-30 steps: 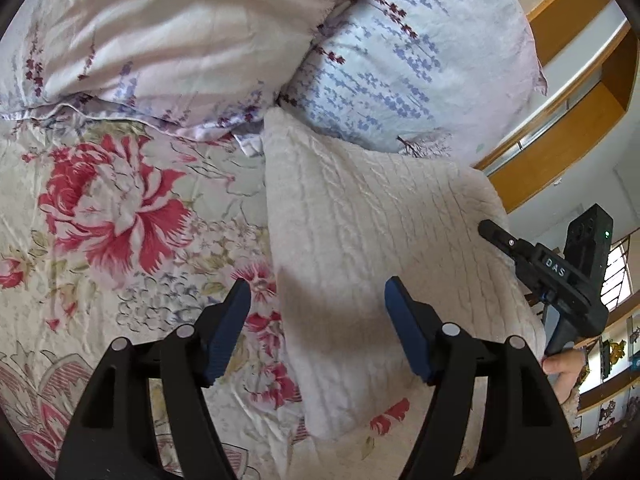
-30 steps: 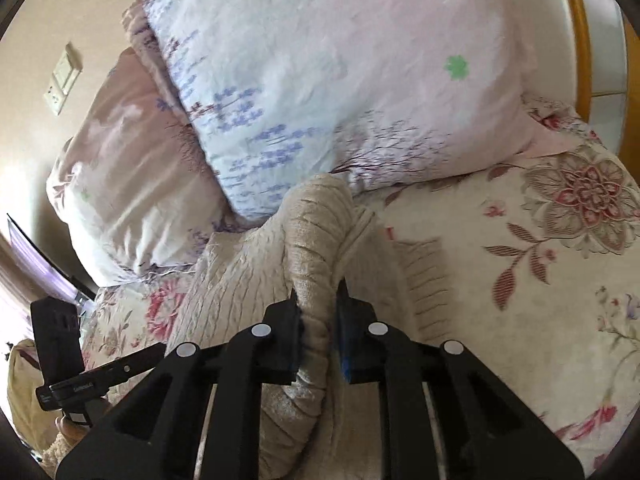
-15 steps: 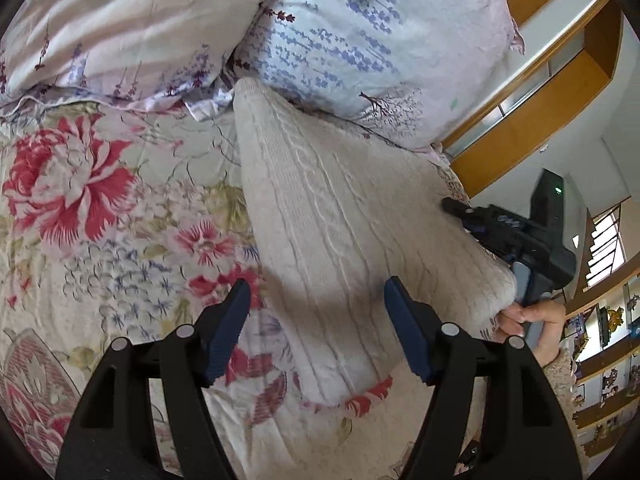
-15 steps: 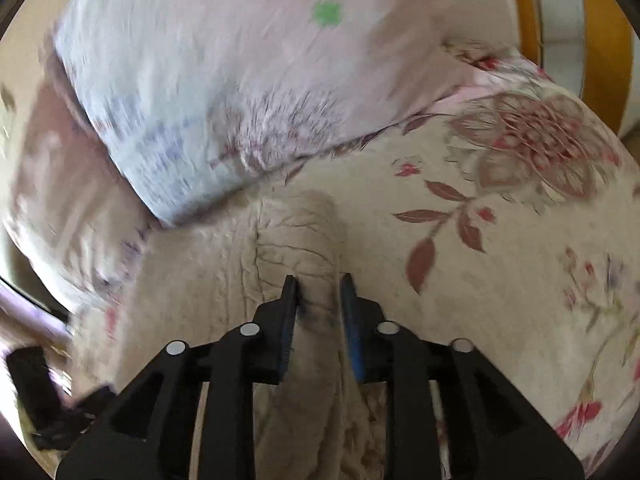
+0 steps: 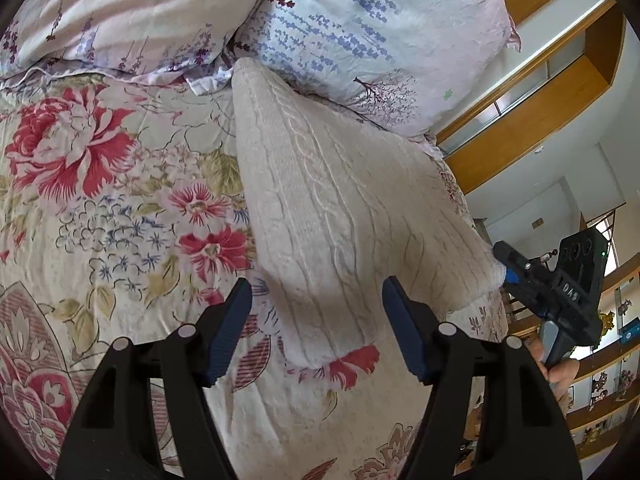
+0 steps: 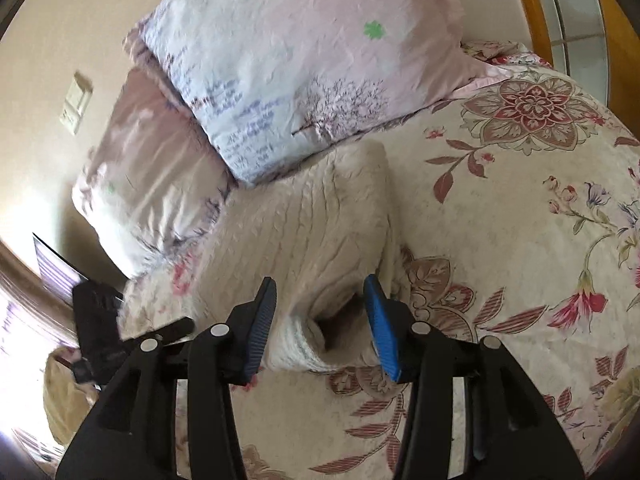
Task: Fold small clothes
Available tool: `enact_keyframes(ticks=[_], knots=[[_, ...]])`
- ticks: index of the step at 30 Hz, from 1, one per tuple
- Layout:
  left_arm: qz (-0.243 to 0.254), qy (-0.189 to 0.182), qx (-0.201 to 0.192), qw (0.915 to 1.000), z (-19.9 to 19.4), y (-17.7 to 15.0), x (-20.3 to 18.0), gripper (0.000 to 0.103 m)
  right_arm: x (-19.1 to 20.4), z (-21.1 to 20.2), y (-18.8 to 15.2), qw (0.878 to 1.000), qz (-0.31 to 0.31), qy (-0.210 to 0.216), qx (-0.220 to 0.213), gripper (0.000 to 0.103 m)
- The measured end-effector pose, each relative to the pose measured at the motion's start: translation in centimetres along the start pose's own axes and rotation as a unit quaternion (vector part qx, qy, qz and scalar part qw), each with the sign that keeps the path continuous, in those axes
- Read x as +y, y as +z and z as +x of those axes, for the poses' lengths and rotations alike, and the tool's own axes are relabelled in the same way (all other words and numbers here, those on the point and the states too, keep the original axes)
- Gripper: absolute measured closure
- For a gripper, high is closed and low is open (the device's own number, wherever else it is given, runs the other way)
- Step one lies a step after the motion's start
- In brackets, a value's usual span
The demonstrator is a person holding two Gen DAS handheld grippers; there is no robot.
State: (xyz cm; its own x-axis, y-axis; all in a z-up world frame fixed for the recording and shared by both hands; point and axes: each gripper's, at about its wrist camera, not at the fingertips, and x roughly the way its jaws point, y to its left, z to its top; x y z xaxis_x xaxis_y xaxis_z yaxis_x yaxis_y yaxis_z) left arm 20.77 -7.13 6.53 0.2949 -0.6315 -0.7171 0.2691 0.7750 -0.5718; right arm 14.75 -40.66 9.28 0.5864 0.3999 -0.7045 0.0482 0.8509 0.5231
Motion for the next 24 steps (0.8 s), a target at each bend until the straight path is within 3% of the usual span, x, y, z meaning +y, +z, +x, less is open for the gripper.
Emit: enact_keyframes(ticks=[1,7,11,13,16,18,21,24], knots=[[0.0,0.002,0.001,1.0,0.1,0.0,0.0,0.036,0.1,0.2,-0.1,1.0,-0.007,-0.006,0.002,0.094],[0.009,0.005,0.001,0.9999,-0.2,-0.1,-0.4,0.036,0.7,-2.7,0.0,0.996,-0.035,-0.041,-0.064,0.094],[0.012,0.007,0.01,0.9999,0.5,-0.2,-0.5,0.036,-1.8,-0.2,-1.4,0.994,-0.018,-0.109,-0.01,0.094],[0.013,0.008,0.016,0.9998,0.9,-0.4,-0.6,0.036,-2.9,1.5,-2.1,0.992,0.0,-0.122,0.02,0.094],[0.013,0.006,0.024,0.9996,1.2,-0.6,-0.6,0.037,-3.0,1.6,-1.8,0.993,0.016,-0.112,0.021,0.094],[0.015,0.004,0.024,0.9996,1.2,-0.6,-0.6,0.037,-3.1,0.6,-1.1,0.996,0.035,-0.082,0.016,0.086],[0.017,0.003,0.024,0.9996,1.3,-0.5,-0.7,0.037,-3.5,-0.4,0.6,0.997,0.065,-0.052,-0.008,0.058],[0.014,0.001,0.028,0.9995,1.8,-0.4,-0.9,0.038,-3.8,0.8,1.6,0.996,0.085,-0.037,0.001,0.057]])
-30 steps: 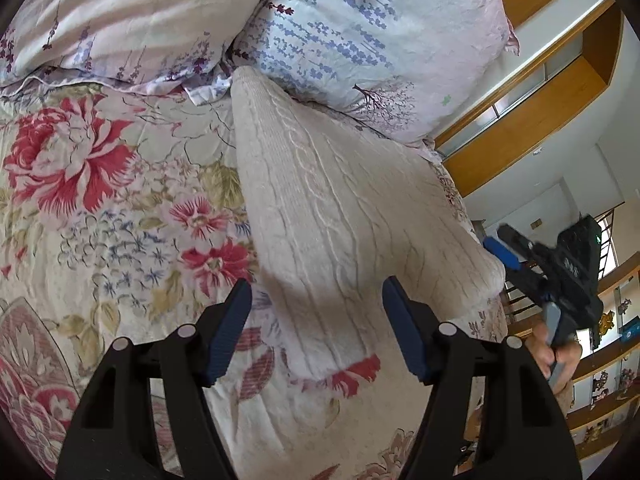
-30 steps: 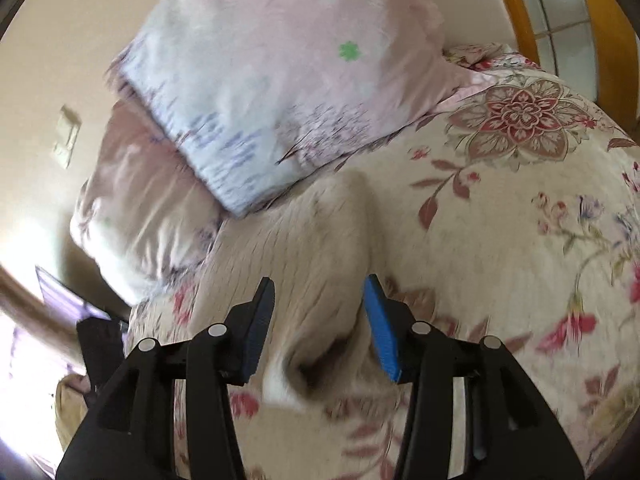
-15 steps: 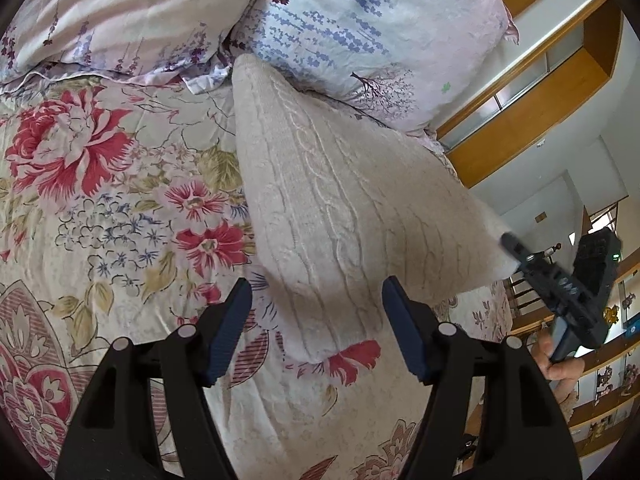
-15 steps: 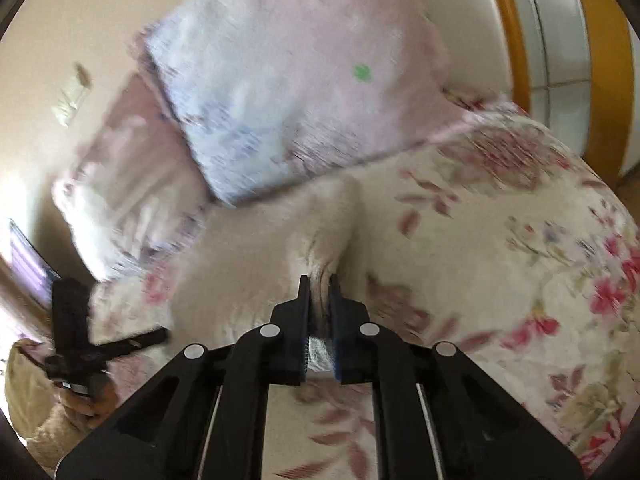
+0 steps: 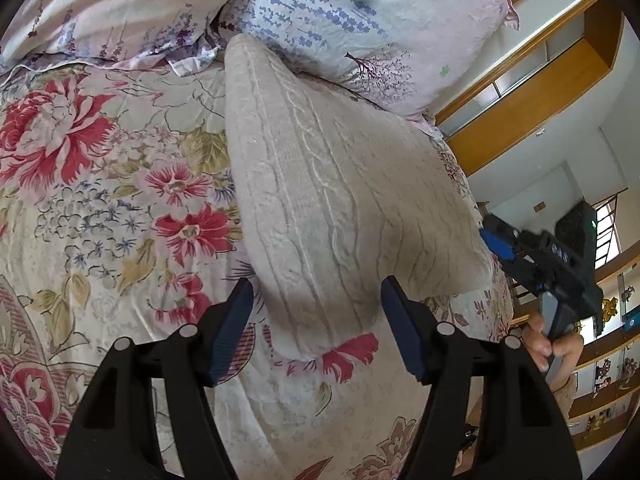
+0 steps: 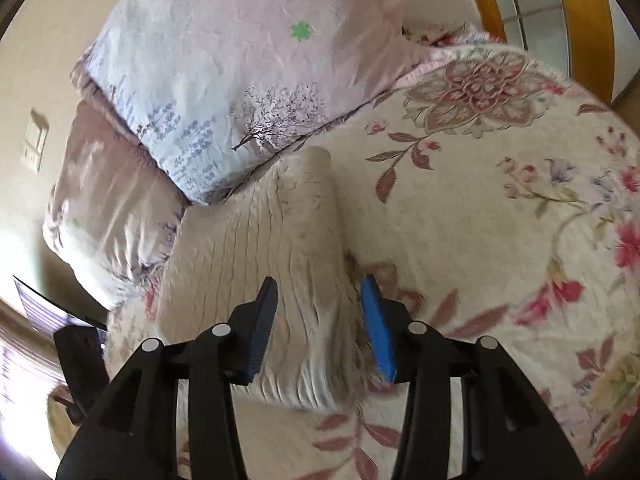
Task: Fold small clothes
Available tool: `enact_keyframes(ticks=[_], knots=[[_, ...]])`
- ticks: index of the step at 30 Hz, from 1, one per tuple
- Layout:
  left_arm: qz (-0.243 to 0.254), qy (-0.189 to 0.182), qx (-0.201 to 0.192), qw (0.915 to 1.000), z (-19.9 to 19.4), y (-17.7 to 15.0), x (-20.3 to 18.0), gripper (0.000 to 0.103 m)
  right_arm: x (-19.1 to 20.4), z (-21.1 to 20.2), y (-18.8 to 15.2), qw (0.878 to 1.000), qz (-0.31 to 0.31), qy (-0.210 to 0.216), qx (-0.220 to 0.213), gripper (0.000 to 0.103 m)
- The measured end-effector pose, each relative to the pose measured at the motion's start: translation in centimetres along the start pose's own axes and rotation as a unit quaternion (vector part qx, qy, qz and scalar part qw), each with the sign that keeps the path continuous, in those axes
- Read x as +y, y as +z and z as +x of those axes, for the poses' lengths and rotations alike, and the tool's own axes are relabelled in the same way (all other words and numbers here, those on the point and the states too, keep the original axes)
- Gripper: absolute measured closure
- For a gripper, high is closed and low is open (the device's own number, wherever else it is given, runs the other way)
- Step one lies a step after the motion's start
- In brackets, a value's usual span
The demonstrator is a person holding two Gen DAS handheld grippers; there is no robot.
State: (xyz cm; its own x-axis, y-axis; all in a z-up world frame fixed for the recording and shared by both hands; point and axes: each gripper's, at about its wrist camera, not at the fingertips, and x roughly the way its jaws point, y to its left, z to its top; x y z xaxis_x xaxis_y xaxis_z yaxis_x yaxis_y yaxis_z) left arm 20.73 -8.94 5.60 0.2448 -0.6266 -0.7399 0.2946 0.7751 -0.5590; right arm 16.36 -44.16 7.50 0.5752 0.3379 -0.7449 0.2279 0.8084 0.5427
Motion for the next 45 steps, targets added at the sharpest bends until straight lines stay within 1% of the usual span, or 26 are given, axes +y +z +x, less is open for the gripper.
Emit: enact_keyframes(ticks=[4,6,8,9,11,12,14,15,16,18,21,22,24,25,27,29,31,33,35,37,39,40,41,42,43,45], knots=[[-0.001,-0.001,0.004,1.0,0.4,-0.1,-0.1,0.043,-0.3,2.4,0.9,0.999,0.026,0.014,0.022,0.057],[-0.005,-0.002,0.006,1.0,0.6,-0.1,0.2,0.043,-0.6,3.5,1.4,0.998,0.044,0.025,0.034,0.058],[-0.005,-0.001,0.006,1.0,0.7,-0.2,0.3,0.043,-0.6,4.6,1.9,0.997,0.055,0.043,0.044,0.075],[-0.003,0.001,0.006,1.0,0.7,-0.2,0.2,0.043,-0.1,4.9,2.1,0.997,0.043,0.042,0.04,0.09],[-0.001,0.001,0.005,1.0,0.9,0.1,0.1,0.043,0.9,4.3,2.5,1.0,0.01,0.026,0.014,0.093],[0.0,0.001,0.004,1.0,1.0,0.2,0.1,0.043,1.7,3.5,2.7,1.0,-0.013,0.002,-0.014,0.093],[0.001,0.0,0.004,1.0,0.8,0.1,0.2,0.043,1.8,3.2,3.4,0.998,-0.024,-0.037,-0.034,0.093],[0.001,-0.001,0.004,1.0,1.0,0.2,0.2,0.043,1.5,3.6,3.7,0.998,-0.018,-0.054,-0.031,0.093],[0.001,-0.002,0.004,1.0,1.2,0.3,0.2,0.043,0.9,4.6,3.9,0.997,-0.007,-0.071,-0.015,0.093],[0.003,0.0,0.004,1.0,1.5,0.4,0.1,0.043,0.1,6.1,3.8,0.996,0.002,-0.086,0.012,0.093],[0.007,0.001,0.003,1.0,1.7,0.3,-0.1,0.043,0.5,6.0,3.7,0.995,-0.009,-0.101,0.014,0.089],[0.007,-0.001,0.003,1.0,1.7,0.2,-0.1,0.043,0.7,5.4,3.7,0.995,-0.011,-0.102,0.009,0.082],[0.009,-0.002,-0.001,1.0,1.6,0.1,-0.1,0.043,1.4,3.2,3.2,0.994,-0.025,-0.107,-0.018,0.071],[0.011,0.0,-0.004,0.9999,1.4,0.0,-0.2,0.043,1.9,2.3,2.8,0.993,-0.035,-0.105,-0.03,0.068],[0.014,0.004,-0.008,0.9999,1.2,-0.1,-0.2,0.043,3.3,0.7,1.6,0.994,-0.062,-0.075,-0.042,0.068],[0.017,0.007,-0.011,0.9998,1.1,-0.1,-0.3,0.043,4.2,-0.2,0.2,0.995,-0.085,-0.047,-0.035,0.068],[0.016,0.013,-0.011,0.9997,1.2,-0.2,-0.2,0.043,4.7,-0.3,-1.2,0.993,-0.106,-0.037,-0.022,0.068],[0.019,0.027,-0.01,0.9994,1.5,-0.3,-0.2,0.043,4.8,0.9,-2.0,0.992,-0.116,-0.046,0.0,0.068],[0.027,0.045,-0.01,0.9986,2.0,-0.3,-0.4,0.043,4.1,3.3,-3.1,0.989,-0.118,-0.081,0.037,0.066],[0.04,0.063,-0.012,0.9972,2.2,-0.5,-0.8,0.043,3.9,3.7,-3.8,0.988,-0.131,-0.079,0.011,0.066],[0.047,0.063,-0.013,0.9968,2.0,-0.6,-1.1,0.043,4.4,3.5,-3.9,0.986,-0.142,-0.09,0.013,0.065],[0.045,0.054,-0.015,0.9974,1.7,-0.5,-1.1,0.041,4.5,3.1,-3.4,0.987,-0.135,-0.085,0.02,0.062],[0.041,0.046,-0.017,0.9979,1.4,-0.3,-1.0,0.041,4.4,2.4,-2.8,0.99,-0.123,-0.068,0.021,0.059],[0.037,0.039,-0.021,0.9983,1.1,-0.1,-0.8,0.038,4.1,1.7,-2.0,0.993,-0.107,-0.048,0.016,0.049],[0.031,0.03,-0.025,0.9988,0.8,0.3,-0.6,0.034,3.9,1.1,-1.6,0.995,-0.097,-0.036,0.009,0.035],[0.015,0.015,-0.025,0.9995,0.8,1.3,0.2,0.032,3.2,-0.1,0.0,0.997,-0.069,-0.02,-0.011,0.021]])
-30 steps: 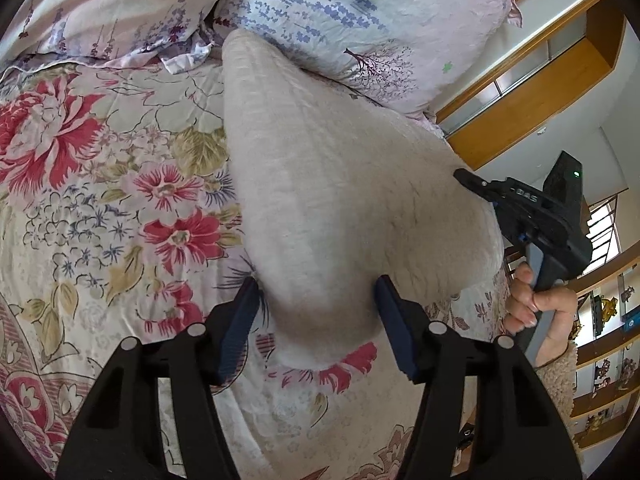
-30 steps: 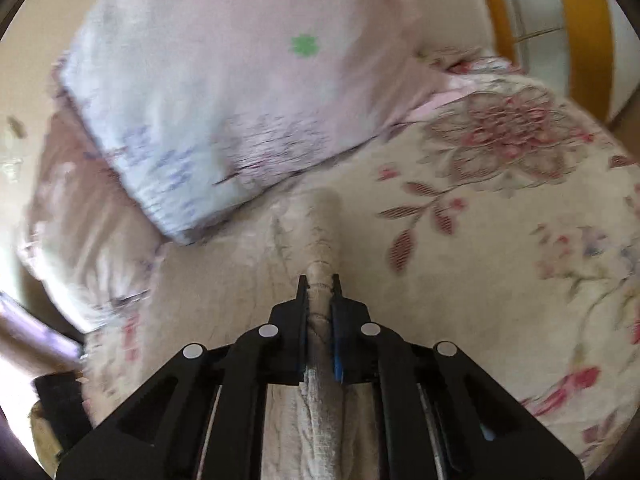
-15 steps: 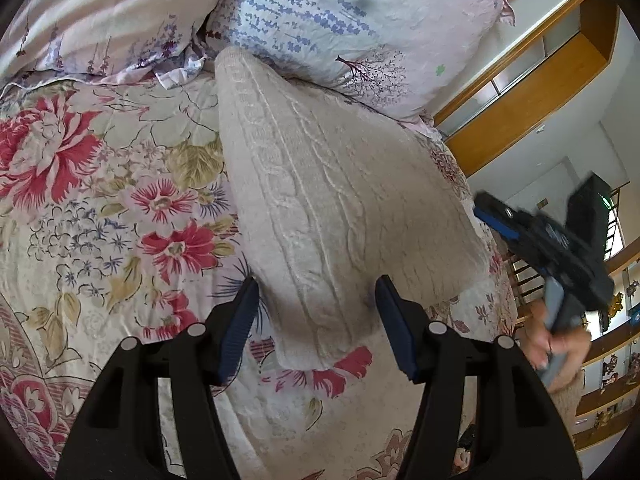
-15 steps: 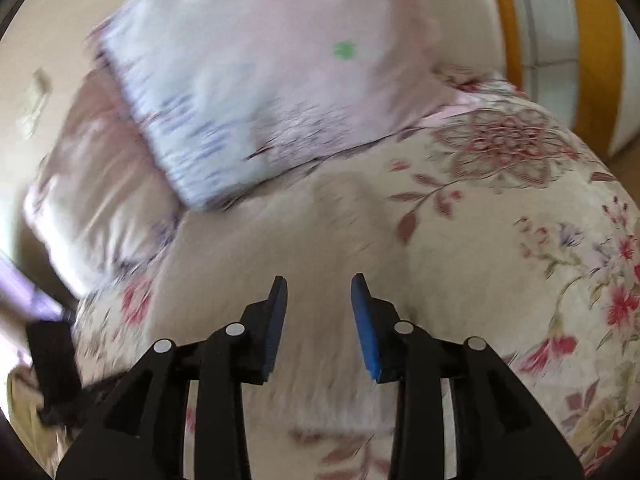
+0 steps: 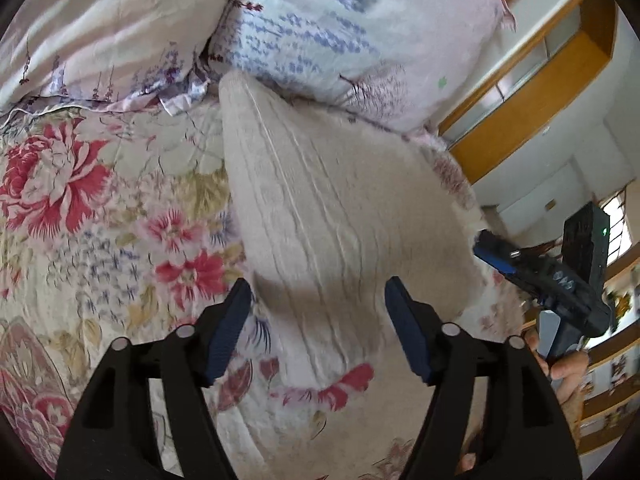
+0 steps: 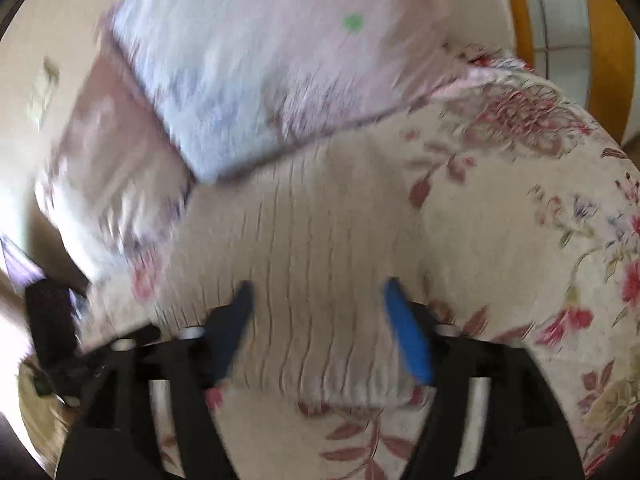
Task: Fold small clothes
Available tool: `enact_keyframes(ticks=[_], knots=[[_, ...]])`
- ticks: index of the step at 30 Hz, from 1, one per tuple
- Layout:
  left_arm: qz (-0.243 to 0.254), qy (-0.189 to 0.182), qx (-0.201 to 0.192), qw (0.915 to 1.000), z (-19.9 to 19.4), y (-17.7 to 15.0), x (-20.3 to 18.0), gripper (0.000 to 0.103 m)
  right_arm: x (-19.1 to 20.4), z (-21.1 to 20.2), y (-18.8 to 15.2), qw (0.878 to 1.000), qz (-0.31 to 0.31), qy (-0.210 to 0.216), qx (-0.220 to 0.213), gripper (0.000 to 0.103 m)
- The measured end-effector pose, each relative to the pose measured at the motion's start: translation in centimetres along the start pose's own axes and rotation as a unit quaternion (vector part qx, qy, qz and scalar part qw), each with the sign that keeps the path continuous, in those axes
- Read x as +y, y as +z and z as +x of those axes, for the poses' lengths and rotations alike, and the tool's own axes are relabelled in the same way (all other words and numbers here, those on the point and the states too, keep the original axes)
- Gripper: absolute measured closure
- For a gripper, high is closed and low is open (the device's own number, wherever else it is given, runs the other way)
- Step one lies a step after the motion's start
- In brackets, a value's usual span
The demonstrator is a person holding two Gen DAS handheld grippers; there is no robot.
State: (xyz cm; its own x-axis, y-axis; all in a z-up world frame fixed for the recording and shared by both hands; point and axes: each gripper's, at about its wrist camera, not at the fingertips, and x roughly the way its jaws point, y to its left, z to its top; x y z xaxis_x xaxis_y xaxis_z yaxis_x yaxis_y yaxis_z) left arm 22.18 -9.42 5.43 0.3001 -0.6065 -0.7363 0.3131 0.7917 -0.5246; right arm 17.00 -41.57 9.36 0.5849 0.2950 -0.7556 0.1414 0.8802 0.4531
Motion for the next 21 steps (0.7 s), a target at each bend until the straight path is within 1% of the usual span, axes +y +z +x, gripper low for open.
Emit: enact_keyframes(ticks=[1,2,4,5,8,11,16,17,20,21], knots=[[-0.008,-0.007,0.002,0.9999,0.1,0.5,0.3,0.031,-0.6,-0.2,0.8,1.0,0.014,0.007,-0.003,0.018],[-0.017,-0.012,0.004,0.9998,0.3,1.0,0.7,0.031,-1.6,-0.1,1.8,0.999,0.034,0.023,0.001,0.017],[-0.041,-0.024,0.011,0.9988,0.8,2.2,1.5,0.03,-2.6,0.5,2.9,0.997,0.062,0.042,0.016,0.016],[-0.051,-0.029,0.015,0.9982,1.1,2.7,1.9,0.03,-3.6,1.3,3.7,0.994,0.086,0.057,0.032,0.016],[-0.083,-0.043,0.025,0.9953,2.1,4.2,3.0,0.03,-4.9,3.1,4.8,0.988,0.116,0.071,0.07,0.016],[-0.092,-0.064,0.034,0.9931,3.0,5.2,3.2,0.03,-5.8,5.0,5.4,0.982,0.131,0.087,0.107,0.016],[-0.091,-0.059,0.044,0.9931,4.6,6.2,3.4,0.031,-7.0,7.2,5.5,0.975,0.146,0.09,0.145,0.016],[-0.093,-0.061,0.047,0.9928,5.0,6.3,3.5,0.032,-7.2,7.3,5.6,0.973,0.15,0.104,0.14,0.016],[-0.107,-0.075,0.056,0.9899,6.8,7.0,3.7,0.033,-6.9,7.9,5.4,0.968,0.145,0.134,0.153,0.016],[-0.11,-0.078,0.057,0.9892,7.1,7.0,3.8,0.033,-6.8,7.9,5.4,0.969,0.138,0.136,0.154,0.016]])
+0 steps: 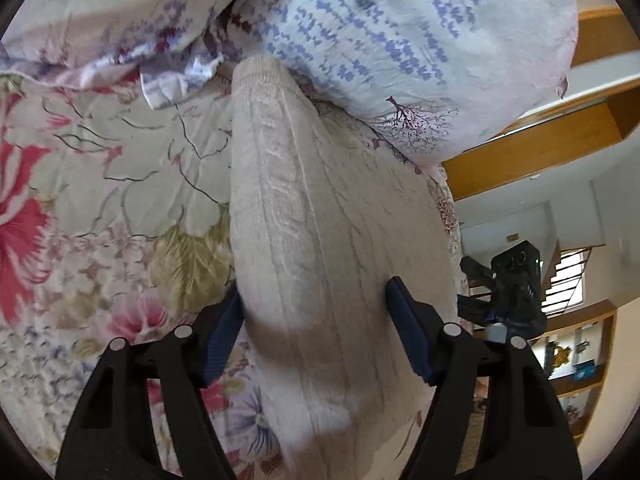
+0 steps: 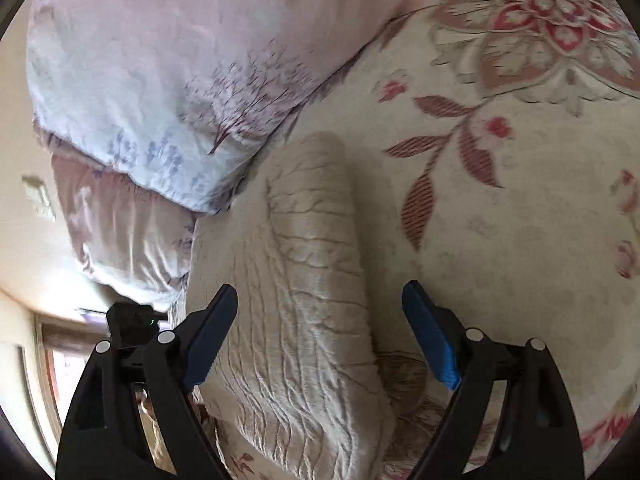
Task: Fold small clothes
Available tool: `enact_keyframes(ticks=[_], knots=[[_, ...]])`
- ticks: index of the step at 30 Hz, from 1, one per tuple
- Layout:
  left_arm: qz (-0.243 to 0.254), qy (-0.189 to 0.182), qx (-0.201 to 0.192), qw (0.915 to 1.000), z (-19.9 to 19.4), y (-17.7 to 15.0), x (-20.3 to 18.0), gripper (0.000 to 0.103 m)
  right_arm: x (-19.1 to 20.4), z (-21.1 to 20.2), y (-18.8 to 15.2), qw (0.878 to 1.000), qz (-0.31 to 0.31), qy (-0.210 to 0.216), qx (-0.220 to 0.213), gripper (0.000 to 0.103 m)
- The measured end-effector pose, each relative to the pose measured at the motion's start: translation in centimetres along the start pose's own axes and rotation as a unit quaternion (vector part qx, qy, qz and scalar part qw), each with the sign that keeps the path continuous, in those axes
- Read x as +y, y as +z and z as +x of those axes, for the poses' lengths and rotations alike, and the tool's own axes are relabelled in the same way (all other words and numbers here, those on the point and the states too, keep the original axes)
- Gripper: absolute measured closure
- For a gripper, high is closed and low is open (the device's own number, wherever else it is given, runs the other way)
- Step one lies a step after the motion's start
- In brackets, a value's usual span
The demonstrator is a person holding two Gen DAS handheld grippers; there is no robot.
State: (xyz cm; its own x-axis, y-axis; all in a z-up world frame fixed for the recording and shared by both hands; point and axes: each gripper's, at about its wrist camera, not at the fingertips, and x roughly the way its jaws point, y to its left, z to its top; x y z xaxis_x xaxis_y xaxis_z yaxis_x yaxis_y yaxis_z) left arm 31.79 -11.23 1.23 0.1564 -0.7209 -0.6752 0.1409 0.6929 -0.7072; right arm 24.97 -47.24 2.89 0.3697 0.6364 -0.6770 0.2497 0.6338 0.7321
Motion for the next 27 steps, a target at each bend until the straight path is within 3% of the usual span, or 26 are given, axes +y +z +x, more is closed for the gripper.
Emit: enact_keyframes(ticks=[9,15,19,27], knots=[[-0.003,-0.015,-0.009,0.9998,1.3,0.8,-0.4,0.037,1.3,2.2,-0.6,0.998,-0.04,0.033,0.039,0.032],[-0.01,-0.027,-0.021,0.9994,0.2,-0.3,0.4,0.056,0.4,2.5,-1.0,0.998,-0.019,0.048,0.03,0.067],[0.003,-0.04,-0.031,0.9987,-0.7,-1.0,0.0,0.065,1.1,1.9,-1.8,0.998,-0.036,0.043,0.008,0.071],[0.022,-0.059,-0.042,0.9971,-3.0,-2.2,-0.6,0.067,4.2,1.3,-3.1,0.997,-0.065,0.048,-0.013,0.074]])
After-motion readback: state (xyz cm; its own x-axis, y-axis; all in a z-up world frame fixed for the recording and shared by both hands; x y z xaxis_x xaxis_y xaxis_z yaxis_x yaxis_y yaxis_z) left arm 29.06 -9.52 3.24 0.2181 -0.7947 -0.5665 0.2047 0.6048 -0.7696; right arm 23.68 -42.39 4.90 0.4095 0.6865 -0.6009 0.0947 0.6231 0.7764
